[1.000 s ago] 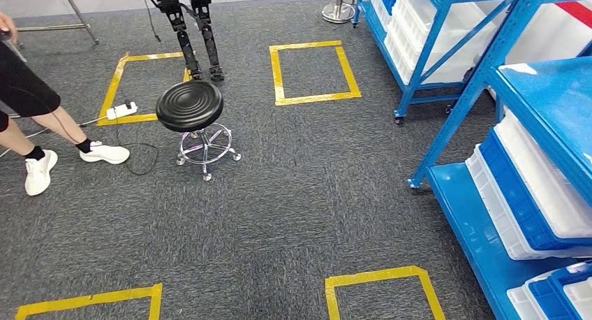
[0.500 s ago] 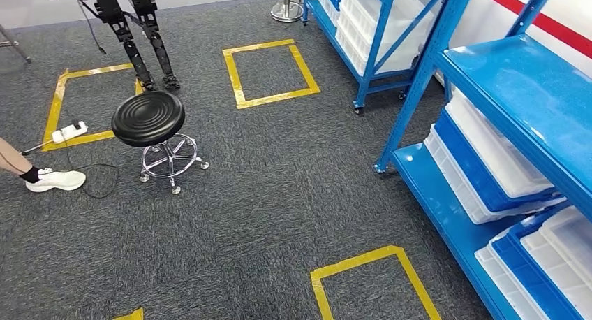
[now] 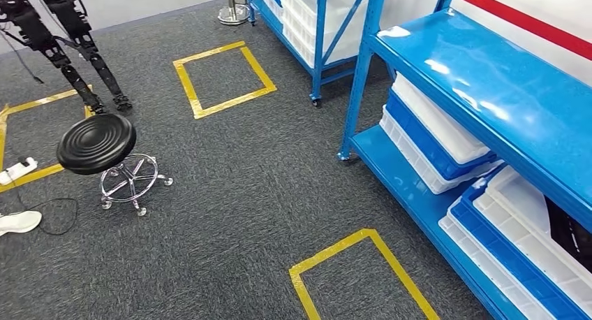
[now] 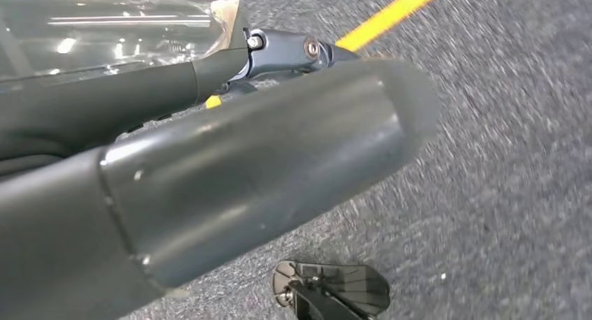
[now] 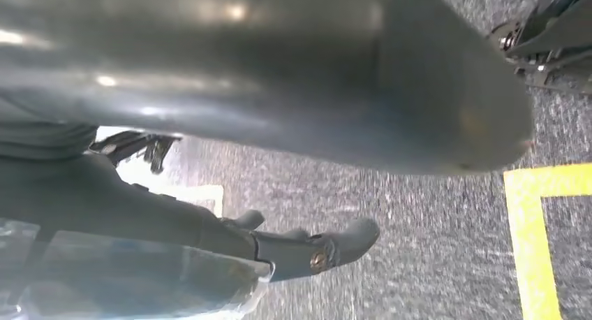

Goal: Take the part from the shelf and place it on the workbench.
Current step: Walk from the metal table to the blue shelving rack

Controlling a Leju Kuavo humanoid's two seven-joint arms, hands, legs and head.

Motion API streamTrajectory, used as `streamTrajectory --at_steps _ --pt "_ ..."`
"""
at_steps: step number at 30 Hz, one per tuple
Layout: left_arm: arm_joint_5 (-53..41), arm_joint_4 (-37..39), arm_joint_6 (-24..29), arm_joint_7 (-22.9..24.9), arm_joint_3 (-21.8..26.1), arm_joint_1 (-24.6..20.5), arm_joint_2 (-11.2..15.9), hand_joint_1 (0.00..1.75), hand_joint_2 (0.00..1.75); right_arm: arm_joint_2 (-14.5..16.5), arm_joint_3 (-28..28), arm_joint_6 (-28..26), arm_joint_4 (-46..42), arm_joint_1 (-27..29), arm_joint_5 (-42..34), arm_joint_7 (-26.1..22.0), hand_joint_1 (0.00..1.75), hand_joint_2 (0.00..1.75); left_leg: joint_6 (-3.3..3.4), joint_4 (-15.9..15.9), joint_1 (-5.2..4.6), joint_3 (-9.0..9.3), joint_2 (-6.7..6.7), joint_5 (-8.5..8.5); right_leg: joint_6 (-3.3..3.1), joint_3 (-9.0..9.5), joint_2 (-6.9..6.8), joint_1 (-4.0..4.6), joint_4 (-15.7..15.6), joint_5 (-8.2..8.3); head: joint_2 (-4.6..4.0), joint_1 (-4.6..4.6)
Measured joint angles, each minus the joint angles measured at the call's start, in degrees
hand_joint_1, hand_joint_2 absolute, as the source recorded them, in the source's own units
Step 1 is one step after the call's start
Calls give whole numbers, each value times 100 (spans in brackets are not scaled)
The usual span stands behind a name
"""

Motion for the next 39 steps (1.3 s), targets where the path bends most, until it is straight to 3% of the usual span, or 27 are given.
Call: streamTrajectory --at_steps 1,2,4,5,7,8,10,12,14,16,17,18,20,21,23,25,27,29,31,32,33,36,37,39 --pt "0 0 0 2 0 5 -1 0 0 2 0 1 0 2 0 0 0 0 7 232 0 -136 -22 -39 -6 1 81 16 1 2 0 2" --pt "0 0 0 3 0 8 -1 0 0 2 0 2 0 7 0 0 0 0 20 253 -1 -183 -34 47 -9 7 164 28 3 3 0 1" --pt "0 0 0 8 0 8 -1 0 0 2 0 2 0 11 0 2 0 0 61 -295 1 4 -127 480 -7 29 328 33 5 4 0 1" --pt "-1 0 -1 14 0 9 -1 0 0 3 0 3 0 9 0 4 0 0 86 -673 2 155 -264 683 -3 37 405 41 10 3 0 2" --pt "-4 0 -1 30 -2 8 1 0 0 7 0 5 0 -3 0 7 0 0 113 -1160 -5 347 -468 869 31 14 535 59 18 8 0 8" --pt "-5 0 -1 39 -3 6 1 0 0 8 1 9 0 -4 0 7 0 0 130 -1232 -24 371 -491 868 66 -10 593 57 16 18 0 9" --pt "-7 0 0 49 -3 -5 -1 0 0 2 2 20 0 15 0 9 0 0 198 -1299 -50 394 -355 907 146 -75 657 37 15 41 0 8" --pt "-7 -1 5 50 -2 -14 -3 0 0 -5 3 32 0 29 1 12 0 0 283 -1391 -45 428 -212 969 164 -205 413 42 218 -57 0 23" --pt "-7 -2 14 52 -2 -4 -2 0 0 -2 5 42 0 13 3 15 0 0 326 -1433 -52 432 -49 995 130 -512 87 37 826 -351 0 42" --pt "-7 -2 19 55 -2 6 0 0 0 2 9 51 0 1 3 15 0 0 333 -1431 -61 414 133 995 148 -826 -5 8 1473 -598 0 49" --pt "-7 -2 19 55 -2 7 0 0 0 2 11 55 0 3 3 15 0 0 328 -1430 -62 408 214 992 189 -854 -24 -12 1561 -608 0 49" --pt "-7 -2 20 57 -2 6 -1 0 0 1 12 58 0 8 3 16 0 0 320 -1428 -61 408 287 987 244 -772 -53 -34 1443 -543 0 50" --pt "-7 -2 20 60 -2 4 -3 0 0 -7 13 61 0 5 3 17 0 0 280 -1421 -64 430 422 965 339 -316 -271 -67 663 -289 0 54" --pt "-7 -2 24 62 -2 6 -4 0 0 -8 13 61 0 -6 4 17 0 0 242 -1414 -77 444 486 942 349 -104 -398 -56 303 -181 0 54" --pt "-7 -2 37 63 -2 0 -6 0 0 -8 13 56 0 -20 3 17 0 0 150 -1414 -89 486 604 912 295 71 -518 -8 -36 -90 0 25" --pt "-8 -2 48 64 -2 -23 -8 0 0 -13 14 30 0 -7 11 -5 0 0 60 -1424 -57 529 683 897 202 58 -401 7 -59 -66 0 1" --pt "-8 -2 50 62 -3 -40 -9 0 0 -12 16 -7 0 4 27 -44 0 0 -8 -1266 -17 490 480 756 108 89 -309 -38 -97 -40 0 -17" --pt "-9 0 50 56 -4 -28 -14 0 0 -12 17 -23 0 -1 39 -88 0 0 -32 -669 5 228 133 395 33 109 -229 -51 -110 -21 0 -49" --pt "-11 1 50 37 -5 -5 -17 0 0 -16 20 -24 0 -8 51 -127 0 0 -35 29 8 -126 -7 108 -6 111 -144 -7 -107 -22 0 -58" --pt "-13 1 50 22 -5 2 -17 0 0 -15 24 -23 0 -6 58 -139 0 0 -32 179 7 -221 -23 106 -10 116 -105 13 -105 -25 0 -57" --pt "-13 0 50 10 -4 4 -16 0 0 -15 29 -23 0 -3 63 -143 0 0 -21 95 7 -208 -27 232 -11 127 -67 27 -103 -27 0 -58" --pt "-13 0 50 -10 -5 -2 -16 0 0 -16 54 -22 0 -6 68 -151 0 0 44 -934 -2 220 -52 826 4 159 20 59 -93 -38 0 -58" --pt "-13 0 50 -16 -7 -7 -15 0 0 -15 62 -21 0 -9 70 -154 0 0 64 -1189 -14 325 -63 920 21 155 36 73 -90 -42 0 -54" --pt "-13 0 33 -43 -7 -13 -15 0 0 -23 78 -20 0 -6 80 -158 0 0 81 -1358 -43 385 -75 942 41 113 49 125 -73 -68 0 -49"
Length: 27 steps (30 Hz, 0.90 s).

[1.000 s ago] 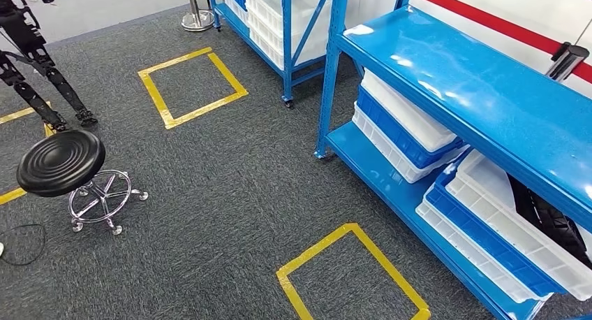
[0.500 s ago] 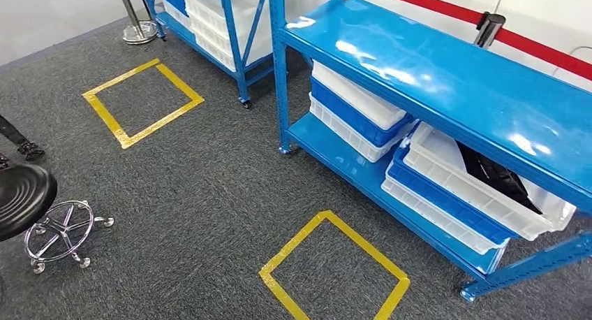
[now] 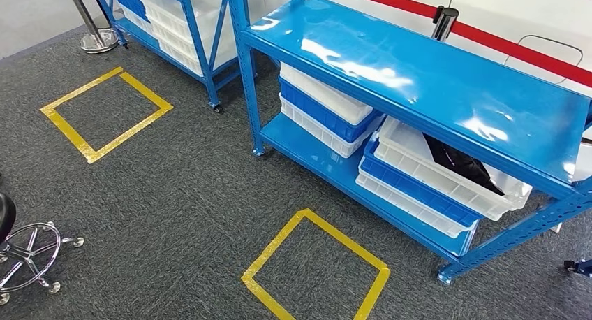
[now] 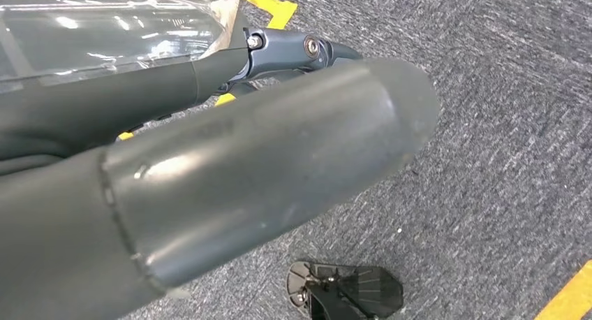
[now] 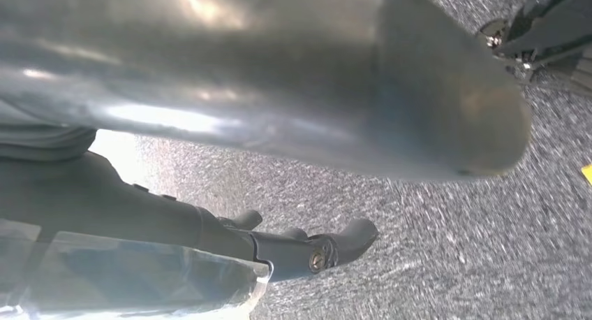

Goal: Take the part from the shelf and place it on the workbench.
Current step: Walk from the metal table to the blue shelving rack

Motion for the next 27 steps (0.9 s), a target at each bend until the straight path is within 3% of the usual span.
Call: streamTrajectory --at_steps 7,16,19,21,23,24,25,26,27 --pt "2 0 -34 -52 1 1 12 0 0 -15 49 2 0 3 25 -15 0 0 66 -3 -103 -1 1 10 65 -16 -1 -22 -2 5 0 1" --pt "4 0 90 -130 1 3 14 0 0 -23 58 2 0 8 21 -34 0 0 110 10 -131 -22 1 19 102 -6 0 -56 -25 30 0 0" --pt "4 0 110 -132 0 0 22 0 0 -31 73 4 0 9 22 -40 0 0 227 -131 -84 44 20 86 183 9 -17 -92 -66 49 0 -1" --pt "5 0 123 -131 0 -2 21 0 0 -52 79 11 0 7 24 -44 0 0 295 -293 -21 124 51 177 158 -152 -50 -79 266 -119 0 26" --pt "9 0 129 -130 1 1 20 0 0 -67 81 19 0 11 26 -47 0 0 306 -326 -11 133 80 202 113 -509 -65 -119 987 -421 0 47" --pt "11 0 131 -129 1 2 21 0 0 -70 82 20 0 16 27 -47 0 0 295 -325 -9 128 90 201 122 -670 -67 -146 1306 -524 0 48" --pt "13 0 132 -128 1 3 21 0 0 -73 82 21 0 23 27 -47 0 0 275 -323 -4 127 97 198 159 -742 -71 -181 1448 -546 0 45" --pt "15 0 134 -127 1 4 21 0 0 -74 82 22 0 31 27 -47 0 0 243 -318 6 128 99 193 222 -707 -79 -222 1380 -484 0 45" --pt "15 0 135 -126 1 5 21 0 0 -78 82 22 0 36 27 -47 0 0 200 -304 26 132 98 181 301 -558 -92 -271 1091 -349 0 46"
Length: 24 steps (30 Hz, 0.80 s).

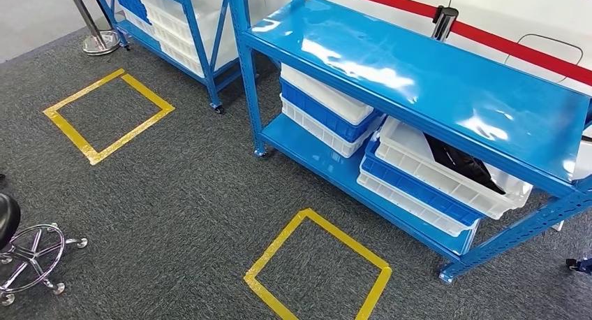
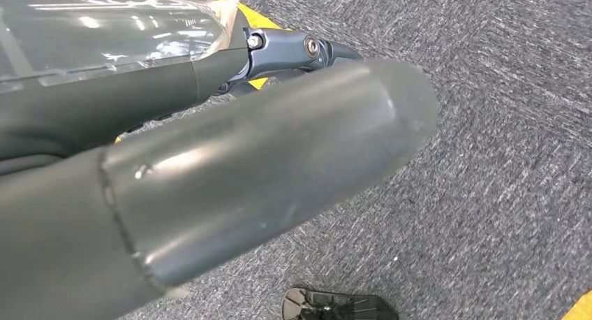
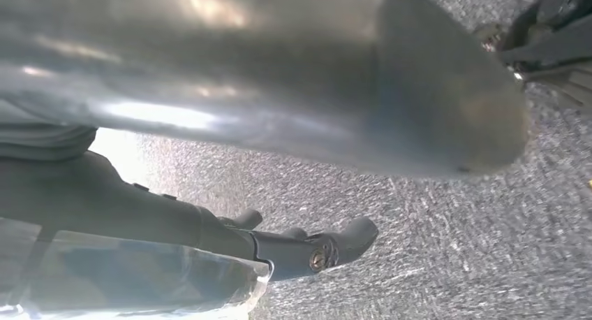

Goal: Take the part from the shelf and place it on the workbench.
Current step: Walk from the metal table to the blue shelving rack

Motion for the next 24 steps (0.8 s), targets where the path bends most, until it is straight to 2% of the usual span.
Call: streamTrajectory --at_steps 1,2,3,4,5,6,7,9,11,12,13,14,15,17,18,19,21,23,24 --pt "0 -1 1 1 1 1 2 0 0 -1 1 0 -1 2 0 0 0 0 -61 35 16 -1 1 -25 87 203 -27 -56 -404 142 0 3" --pt "1 -2 1 3 1 2 10 0 0 10 2 1 -1 -2 0 0 0 0 -131 83 25 -11 1 -61 139 383 -36 -71 -741 251 0 14" --pt "2 -4 3 5 2 1 18 0 0 18 3 2 -2 -9 1 0 0 0 -195 126 28 -21 1 -98 131 506 -37 -73 -963 310 0 9" --pt "4 -5 6 6 2 -1 25 0 0 23 4 4 -2 -14 1 0 0 0 -248 163 30 -32 1 -128 86 553 -31 -59 -1046 318 0 2" --pt "5 -5 10 7 2 -3 28 0 0 26 4 5 -2 -17 2 0 0 0 -282 175 43 -36 0 -142 13 551 -9 -23 -1022 310 0 -11" --pt "7 -3 13 6 2 -5 23 0 0 15 4 7 -2 -17 2 0 0 0 -304 175 70 -33 0 -145 -62 547 0 -14 -1009 306 0 -30" --pt "7 -2 16 6 2 -6 17 0 0 8 4 8 -2 -14 2 0 0 0 -317 208 103 -42 -1 -171 -110 546 4 -3 -1007 310 0 -33" --pt "8 0 18 5 2 -8 5 0 0 -5 4 9 -2 -13 3 0 0 0 -323 541 133 -193 -3 -383 -191 550 9 32 -1009 314 0 -39" --pt "10 0 19 4 2 -5 0 0 0 -10 4 10 -2 -12 5 0 0 0 -294 1299 110 -572 -7 -749 -250 547 8 92 -1011 310 0 -49" --pt "13 0 20 4 3 0 -1 0 0 -9 5 11 -2 -11 5 0 0 0 -270 1669 89 -772 -9 -878 -275 547 8 128 -1010 307 0 -51" --pt "15 0 20 5 4 5 -2 0 0 -9 5 14 -2 -8 5 -1 0 0 -232 1888 64 -906 -12 -907 -292 550 10 163 -1010 302 0 -51" --pt "17 0 21 7 4 9 -3 0 0 -8 6 17 -2 -3 4 -2 0 0 -178 1895 30 -941 -17 -826 -302 558 14 193 -1010 295 0 -50" --pt "17 0 22 9 4 10 -4 0 0 -8 7 20 -2 -1 4 -4 0 0 -111 1685 -13 -866 -26 -652 -309 569 19 217 -1010 291 0 -49" --pt "17 -1 29 10 4 6 -2 0 0 0 7 26 -2 -1 4 -8 0 0 40 947 -120 -535 -51 -272 -318 593 29 250 -1010 282 0 -46" --pt "17 -1 33 10 4 2 1 0 0 7 8 28 -2 -2 5 -8 0 0 90 643 -170 -396 -45 -164 -315 597 32 263 -1011 278 0 -45" --pt "18 -1 37 10 4 -2 3 0 0 15 8 31 -2 -3 5 -9 0 0 120 465 -209 -315 -36 -123 -311 596 32 271 -1012 273 0 -45" --pt "22 0 45 10 5 -2 4 0 0 22 10 49 -2 -5 7 -10 0 0 134 367 -248 -286 -11 -119 -294 592 26 273 -1026 267 0 -47" --pt "26 0 53 9 6 3 -2 0 0 15 11 76 -2 -9 5 -11 0 0 138 267 -215 -236 -5 -62 -278 547 13 278 -945 221 0 -47" --pt "26 0 56 8 7 2 -5 0 0 10 12 86 -2 -12 5 -11 0 0 142 216 -194 -208 1 -30 -275 465 8 282 -784 139 0 -44"
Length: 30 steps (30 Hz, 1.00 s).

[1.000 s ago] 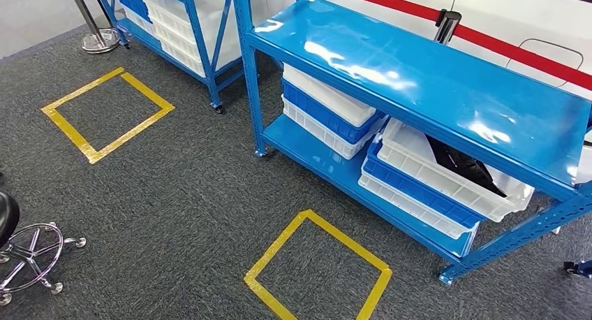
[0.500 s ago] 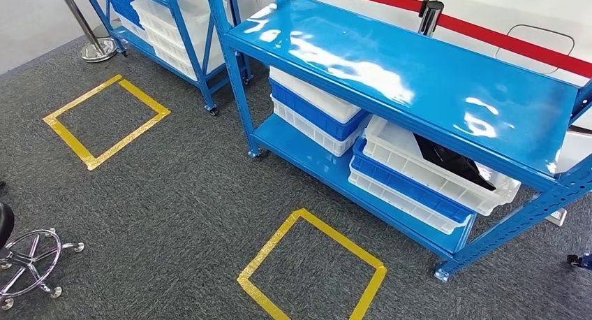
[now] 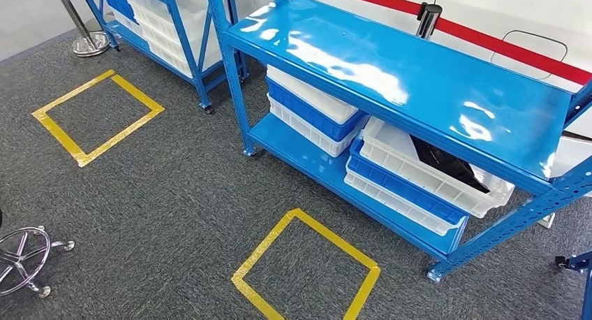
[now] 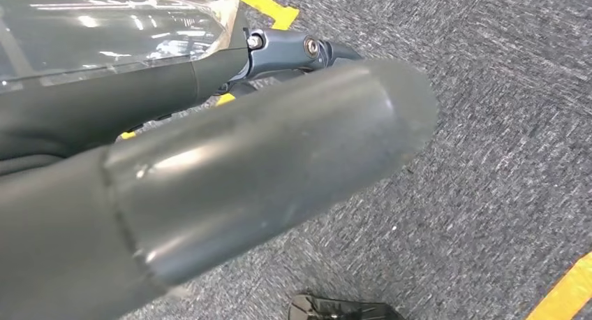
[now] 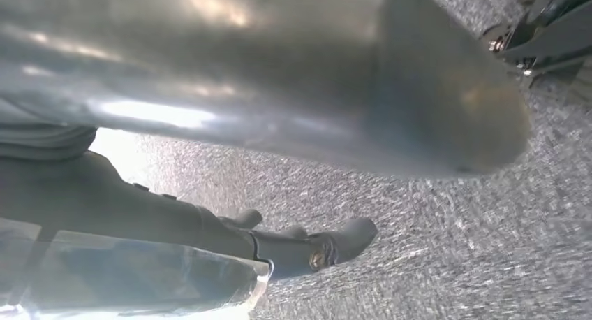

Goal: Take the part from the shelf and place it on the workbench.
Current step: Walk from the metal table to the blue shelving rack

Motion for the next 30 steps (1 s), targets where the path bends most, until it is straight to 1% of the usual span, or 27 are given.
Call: streamTrajectory --at_steps 1,3,4,5,6,7,8,9,10,11,12,14,15,16,18,19,20,21,22,23,24,25,26,27,29,30 --pt "-1 0 1 -2 0 -2 -4 0 0 -9 2 6 0 -1 -1 0 0 0 1 -37 19 25 8 23 -1 -143 -5 -7 282 -127 0 2" --pt "-2 0 1 -3 0 -4 -5 0 0 -29 7 13 0 2 -3 1 0 0 12 -44 16 26 16 25 13 -515 -7 -41 1000 -406 0 5" --pt "-3 0 0 -3 0 -3 -5 0 0 -40 9 16 0 8 -5 0 0 0 9 -42 17 26 17 19 42 -646 -9 -62 1244 -468 0 4" --pt "-4 0 -1 -2 0 -2 -5 0 0 -52 11 21 1 17 -10 -1 0 0 3 -39 22 28 14 12 91 -680 -11 -84 1290 -442 0 5" --pt "-6 0 -3 -2 0 0 -7 0 0 -63 12 27 1 25 -16 -4 0 0 -11 -36 29 38 10 2 155 -599 -15 -107 1107 -330 0 6" --pt "-8 0 -5 -3 0 1 -9 0 0 -76 13 33 1 29 -20 -8 0 0 -31 -33 38 54 6 -11 219 -420 -26 -134 739 -164 0 7" --pt "-10 0 -11 -5 0 2 -11 0 0 -88 13 40 1 29 -24 -11 0 0 -58 -27 39 71 6 -29 259 -225 -46 -149 326 -10 0 9" --pt "-11 0 -17 -9 0 1 -13 0 0 -97 14 47 0 25 -25 -14 0 0 -93 -20 33 87 7 -56 264 -59 -57 -147 -18 107 0 11" --pt "-11 0 -23 -14 0 -1 -14 0 0 -105 14 53 0 22 -26 -15 0 0 -128 -14 28 99 9 -80 232 42 -65 -137 -231 167 0 9" --pt "-11 0 -32 -19 0 -2 -14 0 0 -114 14 58 0 21 -26 -16 0 0 -165 -10 25 108 12 -103 178 72 -65 -116 -307 173 0 8" --pt "-12 0 -37 -22 0 -3 -15 0 0 -122 15 62 0 23 -27 -17 0 0 -203 -10 32 117 13 -122 122 79 -56 -98 -319 170 0 7" --pt "-13 0 -44 -30 0 -5 -15 0 0 -131 18 68 0 29 -27 -20 0 0 -274 66 70 109 8 -180 27 140 -48 -141 -349 174 0 2" --pt "-13 0 -44 -33 0 -5 -16 0 0 -133 20 70 0 30 -27 -22 0 0 -309 220 88 47 -1 -273 -18 179 -46 -164 -366 177 0 -13" --pt "-13 0 -44 -35 -1 -5 -17 0 0 -137 22 71 0 29 -27 -25 0 0 -341 484 108 -75 -12 -412 -57 220 -45 -184 -378 176 0 -25" --pt "-12 1 -44 -39 -1 -1 -21 0 0 -148 25 73 0 26 -27 -31 0 0 -398 1197 145 -460 -34 -723 -117 252 -48 -158 -379 144 0 -44" --pt "-11 2 -44 -40 -1 3 -22 0 0 -150 26 74 0 26 -27 -32 0 0 -421 1473 166 -638 -39 -791 -127 272 -44 -148 -378 124 0 -40" --pt "-10 2 -44 -43 0 6 -23 0 0 -151 28 75 0 29 -27 -33 0 0 -437 1582 184 -742 -42 -756 -129 297 -35 -143 -377 99 0 -42" --pt "-9 2 -44 -45 0 9 -23 0 0 -152 29 75 0 33 -27 -33 0 0 -448 1483 200 -741 -41 -609 -119 333 -24 -141 -376 71 0 -44" --pt "-6 2 -44 -48 1 10 -23 0 0 -152 30 76 0 37 -27 -36 0 0 -450 1199 214 -644 -41 -380 -99 379 -11 -144 -375 38 0 -44" --pt "-3 2 -45 -54 1 10 -23 0 0 -152 31 76 0 41 -27 -40 0 0 -445 827 224 -491 -43 -153 -73 410 -2 -147 -377 3 0 -47" --pt "-2 1 -47 -62 2 8 -23 0 0 -152 31 76 -1 38 -27 -48 0 0 -433 491 220 -339 -47 -6 -39 432 4 -131 -372 -37 0 -48" --pt "-1 1 -50 -71 2 5 -23 0 0 -153 32 76 -1 33 -27 -57 0 0 -412 270 207 -235 -54 60 -4 443 8 -119 -374 -72 0 -46" --pt "-1 1 -52 -81 2 4 -23 0 0 -154 32 76 -2 28 -27 -67 0 0 -381 171 184 -182 -61 49 33 443 10 -109 -381 -99 0 -48" --pt "-1 0 -55 -92 2 3 -23 0 0 -154 32 75 -3 23 -27 -77 0 0 -343 153 152 -167 -66 13 70 455 10 -105 -394 -119 0 -47" --pt "0 1 -55 -108 3 4 -26 0 0 -154 32 71 -8 23 -27 -92 0 0 -246 96 138 -119 -69 12 130 483 -2 -120 -383 -153 0 -48" --pt "2 1 -55 -114 3 4 -28 0 0 -152 32 68 -11 24 -27 -97 0 0 -196 56 141 -80 -63 15 140 445 -10 -124 -267 -207 0 -45"
